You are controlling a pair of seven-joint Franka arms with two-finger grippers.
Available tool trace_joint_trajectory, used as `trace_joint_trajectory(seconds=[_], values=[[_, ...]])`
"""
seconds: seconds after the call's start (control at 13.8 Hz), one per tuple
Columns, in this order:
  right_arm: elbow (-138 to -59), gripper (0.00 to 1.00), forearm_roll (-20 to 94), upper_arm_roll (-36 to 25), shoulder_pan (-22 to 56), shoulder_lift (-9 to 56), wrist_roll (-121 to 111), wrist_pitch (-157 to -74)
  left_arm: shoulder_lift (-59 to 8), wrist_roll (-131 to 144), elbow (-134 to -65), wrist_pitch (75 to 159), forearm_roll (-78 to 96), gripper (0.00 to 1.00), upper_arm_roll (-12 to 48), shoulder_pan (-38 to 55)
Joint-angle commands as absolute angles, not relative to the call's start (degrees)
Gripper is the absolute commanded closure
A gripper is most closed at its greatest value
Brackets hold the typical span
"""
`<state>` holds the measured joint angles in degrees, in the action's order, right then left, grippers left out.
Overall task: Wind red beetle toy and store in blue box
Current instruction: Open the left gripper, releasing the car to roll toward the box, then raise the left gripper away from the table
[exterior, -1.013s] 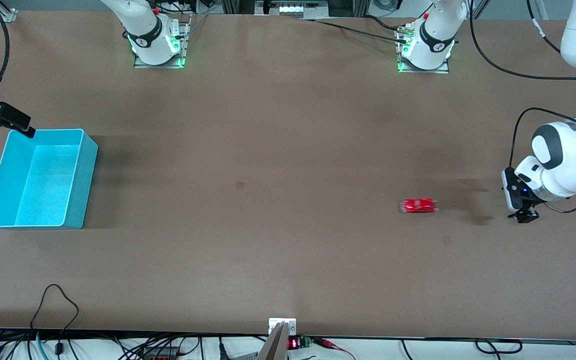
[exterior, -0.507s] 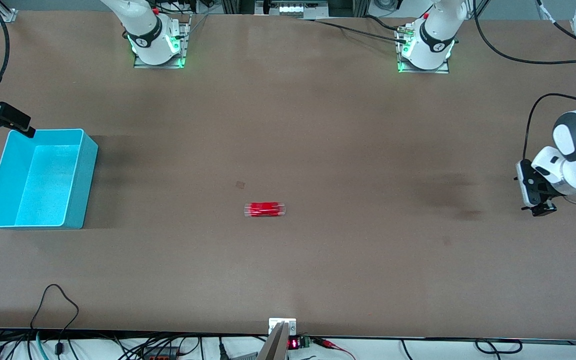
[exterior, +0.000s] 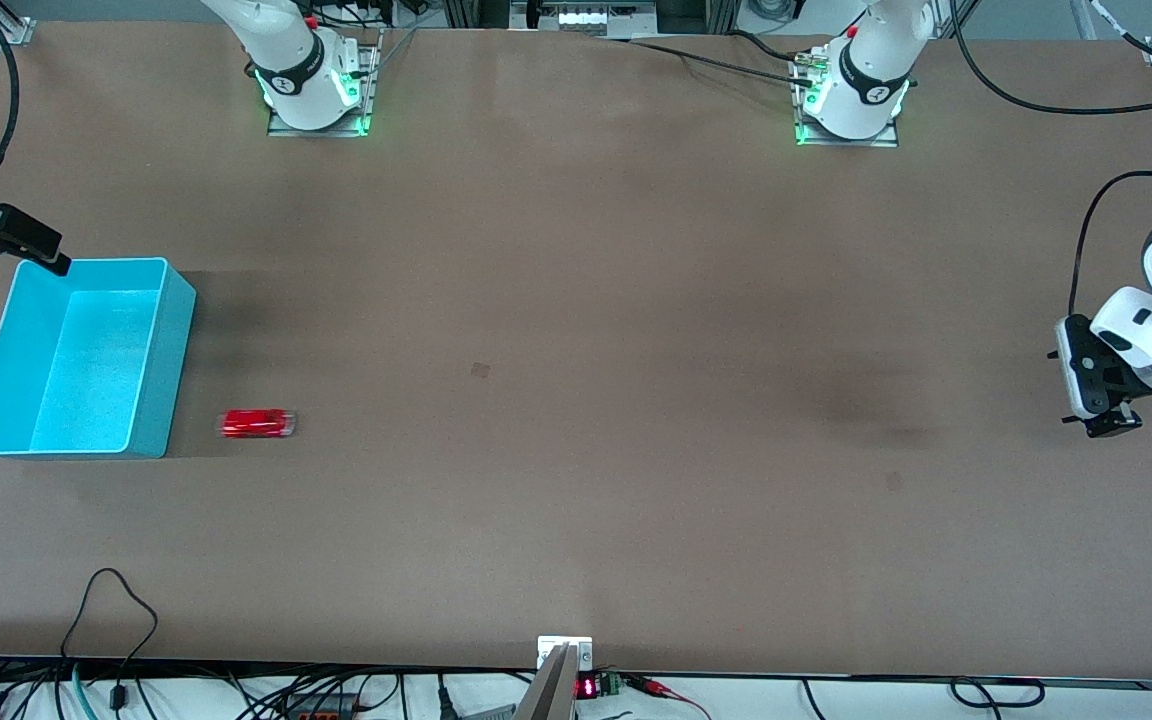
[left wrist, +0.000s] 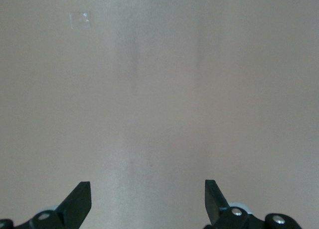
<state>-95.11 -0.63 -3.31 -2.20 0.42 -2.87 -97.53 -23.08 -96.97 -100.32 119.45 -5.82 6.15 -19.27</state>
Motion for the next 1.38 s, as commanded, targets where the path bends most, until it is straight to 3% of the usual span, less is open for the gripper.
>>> trace_joint_trajectory(seconds=[0.0,0.58,1.3], values=[[-94.6,0.00,-0.6,-3.3,-2.4,0.5,-3.2,-97.4,-23.0,-96.2,-99.3,117.3,-6.4,0.00,6.2,-19.1],[-94.5,0.00,-0.6,-3.3,-2.6,1.5,-3.3,-98.3,-16.4,-76.2,-98.8,107.9,-6.4,0.00,9.7,-18.7],[-92.9,0.00,-0.5,-2.7,-2.0,7.1,-3.4,-98.9,-16.1,-29.3,-80.3,81.3,-6.4,0.00,21.7,-17.7]])
